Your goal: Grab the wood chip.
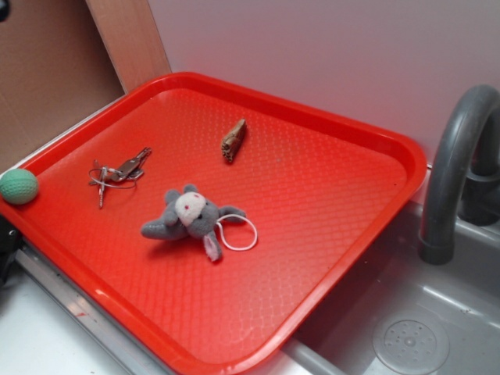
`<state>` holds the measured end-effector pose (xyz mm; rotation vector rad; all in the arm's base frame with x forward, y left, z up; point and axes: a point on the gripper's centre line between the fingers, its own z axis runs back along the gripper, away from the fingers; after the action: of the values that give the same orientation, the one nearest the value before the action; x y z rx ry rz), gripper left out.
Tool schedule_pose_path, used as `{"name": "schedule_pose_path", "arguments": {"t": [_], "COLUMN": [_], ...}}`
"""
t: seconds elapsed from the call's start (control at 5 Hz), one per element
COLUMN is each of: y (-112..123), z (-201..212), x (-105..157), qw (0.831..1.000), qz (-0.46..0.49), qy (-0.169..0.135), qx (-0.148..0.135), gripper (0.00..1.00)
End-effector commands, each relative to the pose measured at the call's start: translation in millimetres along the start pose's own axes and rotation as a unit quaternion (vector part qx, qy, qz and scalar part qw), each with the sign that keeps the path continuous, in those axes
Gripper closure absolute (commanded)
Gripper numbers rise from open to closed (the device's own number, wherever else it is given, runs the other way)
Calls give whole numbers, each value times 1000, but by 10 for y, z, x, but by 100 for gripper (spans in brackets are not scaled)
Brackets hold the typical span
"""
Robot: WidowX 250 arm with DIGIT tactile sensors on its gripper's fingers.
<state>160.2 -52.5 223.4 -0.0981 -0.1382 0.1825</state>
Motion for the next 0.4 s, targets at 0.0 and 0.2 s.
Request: {"name": "schedule_pose_path", "arguments": {"t": [0.0,0.2], "y": [-317,-470], "z": [-475,-771], "x": [606,928], "qw": [989,988], "qz": [135,134], "qy": [-43,-61], "qx": [-34,-37], "gripper": [0,0]}}
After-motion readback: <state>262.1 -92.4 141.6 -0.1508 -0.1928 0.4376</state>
